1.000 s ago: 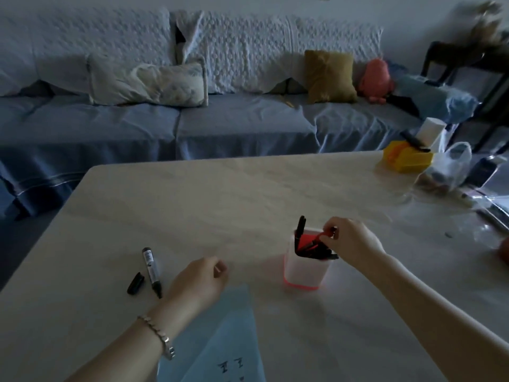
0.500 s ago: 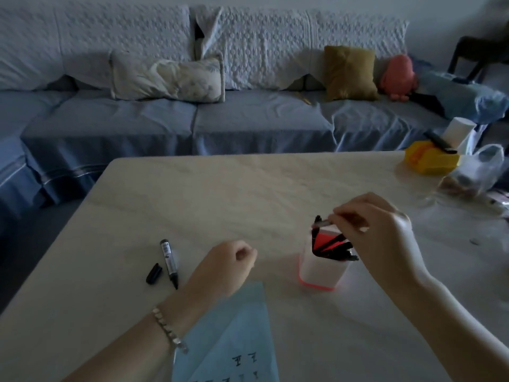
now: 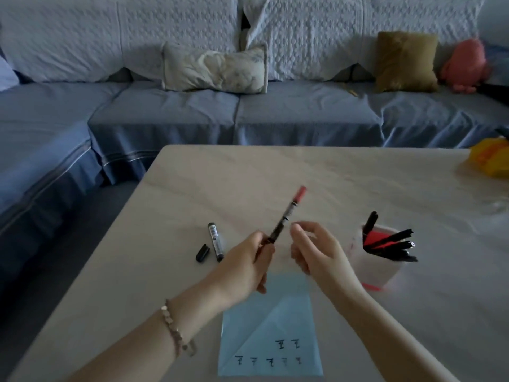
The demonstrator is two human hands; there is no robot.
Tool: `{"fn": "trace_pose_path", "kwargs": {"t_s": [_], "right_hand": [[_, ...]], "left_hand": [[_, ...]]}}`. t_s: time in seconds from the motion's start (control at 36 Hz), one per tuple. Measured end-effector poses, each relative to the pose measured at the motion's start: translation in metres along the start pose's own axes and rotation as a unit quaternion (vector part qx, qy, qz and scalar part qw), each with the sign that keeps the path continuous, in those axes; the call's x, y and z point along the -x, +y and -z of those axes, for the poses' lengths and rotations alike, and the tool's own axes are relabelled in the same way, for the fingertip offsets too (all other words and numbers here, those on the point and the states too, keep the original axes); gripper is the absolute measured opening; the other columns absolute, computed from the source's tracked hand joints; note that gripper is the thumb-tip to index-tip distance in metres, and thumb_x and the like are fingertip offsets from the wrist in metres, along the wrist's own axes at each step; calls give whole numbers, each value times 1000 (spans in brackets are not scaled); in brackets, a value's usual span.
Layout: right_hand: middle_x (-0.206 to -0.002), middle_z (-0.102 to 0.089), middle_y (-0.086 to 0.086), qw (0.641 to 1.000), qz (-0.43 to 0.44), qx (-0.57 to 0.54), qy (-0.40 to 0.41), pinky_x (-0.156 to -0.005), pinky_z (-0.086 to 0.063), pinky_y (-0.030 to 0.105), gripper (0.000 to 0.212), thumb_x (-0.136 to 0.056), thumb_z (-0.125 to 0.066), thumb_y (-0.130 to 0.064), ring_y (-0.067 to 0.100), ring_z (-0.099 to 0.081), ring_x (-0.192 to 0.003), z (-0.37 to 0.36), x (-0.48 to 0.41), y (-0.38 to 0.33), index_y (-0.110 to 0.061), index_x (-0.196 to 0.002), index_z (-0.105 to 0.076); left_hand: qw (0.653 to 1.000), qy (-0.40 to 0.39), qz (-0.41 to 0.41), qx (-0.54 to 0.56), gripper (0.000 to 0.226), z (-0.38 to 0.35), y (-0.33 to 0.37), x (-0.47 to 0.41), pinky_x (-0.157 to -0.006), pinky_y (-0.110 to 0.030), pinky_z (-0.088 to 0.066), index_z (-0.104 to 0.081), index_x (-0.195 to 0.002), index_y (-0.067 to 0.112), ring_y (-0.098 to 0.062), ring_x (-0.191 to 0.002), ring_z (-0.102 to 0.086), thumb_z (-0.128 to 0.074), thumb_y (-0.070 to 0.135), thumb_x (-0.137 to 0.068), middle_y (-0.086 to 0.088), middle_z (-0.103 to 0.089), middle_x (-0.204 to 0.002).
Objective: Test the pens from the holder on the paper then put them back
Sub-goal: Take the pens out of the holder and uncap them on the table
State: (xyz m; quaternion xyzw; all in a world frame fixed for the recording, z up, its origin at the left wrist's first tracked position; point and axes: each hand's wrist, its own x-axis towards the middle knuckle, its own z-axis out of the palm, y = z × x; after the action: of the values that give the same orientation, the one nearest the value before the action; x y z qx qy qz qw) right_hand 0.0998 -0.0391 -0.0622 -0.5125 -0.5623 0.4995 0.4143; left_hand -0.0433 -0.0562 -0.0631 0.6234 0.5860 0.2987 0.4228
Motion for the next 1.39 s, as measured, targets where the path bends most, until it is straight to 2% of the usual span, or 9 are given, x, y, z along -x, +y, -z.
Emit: {"fn": "trace_pose_path", "kwargs": {"t_s": [0.08, 0.31, 0.47, 0.67, 0.78, 0.92, 1.06, 1.22, 1.39], "right_hand": [[-45, -41, -6, 993, -93, -71, -18, -42, -25, 19, 30, -91, -48, -37, 8, -34, -40, -13, -4, -3, -13, -73, -52], [-32, -35, -7, 977, -146, -133, 81, -33, -24, 15, 36, -95, -41, -22, 6, -30, -26, -36, -14, 0, -8, -62, -47], [-32, -29, -7, 971, -174, -158, 37, -35, -18, 20, 34, -91, -38, -10, 8, -23, -29, -40, -12, 18, -9, -57, -38], [-27, -23, -9, 911, -176, -320, 189, -35, -14, 6, 34, -91, -32, -8, 5, -17, -21, 10, -42, 30, -15, -57, -30], [-25, -25, -5, 966, -188, -146, 102, -35, -13, 8, 34, -93, -35, -19, 9, -19, -19, 14, -62, 40, -12, -61, -37], [-31, -27, -6, 957, -274, -91, -35, -36, -14, 9, 38, -96, -35, -33, 7, -21, -22, -14, -82, 47, -12, -64, -41], [-39, -35, -3, 930, -349, -27, -110, -34, -19, 11, 28, -88, -36, -21, 8, -29, -25, -22, -97, 60, -13, -63, -44], [-59, -43, 5, 944, -246, 140, -169, -32, -32, 13, 31, -96, -39, -14, 5, -44, -31, -37, -128, 70, -9, -66, -48], [-55, -53, 6, 895, -159, 358, -213, -55, -43, 26, 39, -92, -51, -24, 16, -49, -47, -55, -150, 86, -10, -56, -49]], "left_hand": [[983, 0, -83, -163, 23, 1, -4, 11, -58, -31, -42, -49, -98, 17, -16, -59, -52, -35, 34, -98, 4, -52, -68], [974, 52, -85, -204, 30, -5, -7, 12, -46, -27, -25, -40, -79, 17, -10, -47, -37, -32, 39, -98, 7, -41, -58], [991, -52, 96, 76, 36, -8, -9, 13, -46, -25, -33, -39, -68, 14, -10, -40, -31, -35, 31, -99, 5, -34, -49], [797, -149, 265, 522, 34, 32, -28, 32, -29, -13, -29, -44, -56, 15, -3, -30, -26, -45, 35, -83, 8, -24, -43], [903, 27, 266, 335, 31, 32, -66, 24, -37, -15, -29, -46, -70, 11, -7, -31, -30, -38, 23, -98, 4, -30, -45], [979, 104, 161, 68, 22, 18, -87, -11, -52, -27, -33, -51, -85, 12, -14, -48, -40, -34, 12, -98, -2, -40, -58], [977, 179, 79, -82, 37, 21, -95, -38, -57, -30, -31, -47, -63, 12, -27, -57, -46, -41, 25, -98, -8, -46, -61], [965, 199, 80, -148, 45, 19, -108, -70, -61, -37, -36, -40, -52, 10, -43, -80, -56, -48, 20, -95, -43, -53, -102], [971, 133, 125, -157, 23, 9, -107, -88, -64, -31, -36, -58, -83, -1, -35, -87, -59, -47, 16, -93, -20, -63, -90]]}}
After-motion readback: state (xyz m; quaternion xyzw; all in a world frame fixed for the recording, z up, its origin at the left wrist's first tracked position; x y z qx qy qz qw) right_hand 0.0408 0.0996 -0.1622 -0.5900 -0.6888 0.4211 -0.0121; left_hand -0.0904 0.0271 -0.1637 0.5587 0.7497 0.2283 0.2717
